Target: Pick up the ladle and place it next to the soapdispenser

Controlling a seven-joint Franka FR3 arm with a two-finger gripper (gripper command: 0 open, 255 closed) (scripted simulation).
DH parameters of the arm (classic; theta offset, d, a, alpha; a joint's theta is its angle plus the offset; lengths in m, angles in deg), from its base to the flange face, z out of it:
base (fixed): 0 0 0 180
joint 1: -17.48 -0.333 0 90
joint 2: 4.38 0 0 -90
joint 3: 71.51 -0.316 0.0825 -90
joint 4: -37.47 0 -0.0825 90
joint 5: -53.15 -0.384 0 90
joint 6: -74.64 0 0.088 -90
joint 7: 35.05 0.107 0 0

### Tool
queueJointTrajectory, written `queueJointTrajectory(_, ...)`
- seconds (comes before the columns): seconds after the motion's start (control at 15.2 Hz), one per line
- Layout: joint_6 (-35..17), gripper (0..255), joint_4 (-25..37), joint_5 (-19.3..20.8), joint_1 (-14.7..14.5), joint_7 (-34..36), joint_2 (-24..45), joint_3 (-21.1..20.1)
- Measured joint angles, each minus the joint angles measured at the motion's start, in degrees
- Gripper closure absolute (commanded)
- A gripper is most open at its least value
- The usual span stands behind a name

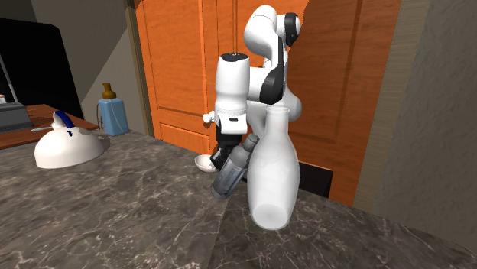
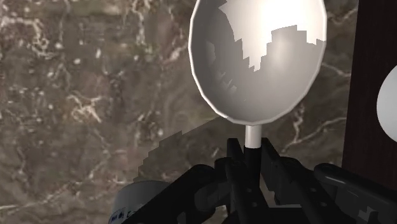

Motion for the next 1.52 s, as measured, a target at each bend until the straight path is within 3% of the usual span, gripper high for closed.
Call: queueJointTrajectory(1.52, 20.4, 255, 11.7, -3.8, -1.4, -2.1, -8.8, -2.8)
